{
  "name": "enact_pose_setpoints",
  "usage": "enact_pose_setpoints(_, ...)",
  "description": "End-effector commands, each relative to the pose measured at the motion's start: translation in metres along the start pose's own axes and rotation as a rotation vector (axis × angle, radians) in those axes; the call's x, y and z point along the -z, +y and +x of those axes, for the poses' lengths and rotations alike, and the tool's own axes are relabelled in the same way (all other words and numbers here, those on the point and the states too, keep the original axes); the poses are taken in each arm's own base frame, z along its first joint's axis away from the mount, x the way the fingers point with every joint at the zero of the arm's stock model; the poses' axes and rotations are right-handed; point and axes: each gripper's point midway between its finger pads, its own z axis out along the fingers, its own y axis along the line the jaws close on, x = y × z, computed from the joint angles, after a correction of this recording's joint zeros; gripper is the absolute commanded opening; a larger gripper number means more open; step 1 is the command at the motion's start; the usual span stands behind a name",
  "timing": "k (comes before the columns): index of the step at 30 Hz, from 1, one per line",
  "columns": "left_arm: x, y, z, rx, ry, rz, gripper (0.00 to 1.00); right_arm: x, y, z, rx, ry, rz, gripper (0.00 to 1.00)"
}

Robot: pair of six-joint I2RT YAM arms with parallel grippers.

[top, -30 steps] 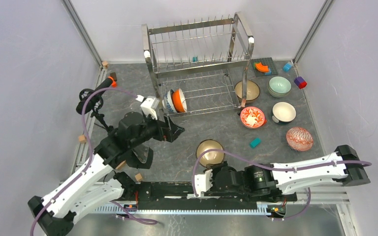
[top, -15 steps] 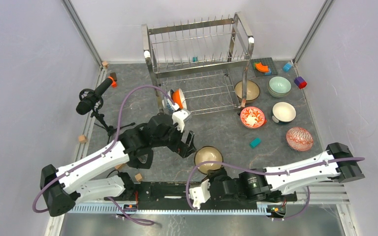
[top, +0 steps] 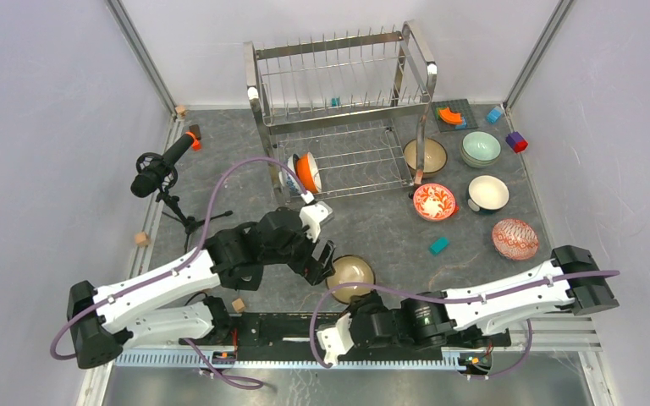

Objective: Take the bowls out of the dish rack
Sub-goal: Place the bowl with the bowl.

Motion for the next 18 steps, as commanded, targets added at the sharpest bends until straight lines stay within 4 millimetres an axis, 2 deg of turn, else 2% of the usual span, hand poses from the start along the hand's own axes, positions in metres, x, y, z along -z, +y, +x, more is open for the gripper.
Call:
enact_pose_setpoints(1,-0.004,0.004,0.005,-0.059,0.027,-0.038,0.94,0.011,-0.031,-0.048,-0.052,-0.144,0.067,0.00)
enact_pose_setpoints(9,-0.010,0.014,0.011,-0.068,0.060,-0.111,0.84,0.007,-0.039,-0.056,-0.037,-0.124,0.086,0.00)
enact_pose_setpoints(18,-0.016,0.014,0.016,-0.067,0.090,-0.117,0.58,0.004,-0.041,-0.057,-0.041,-0.115,0.099,0.00)
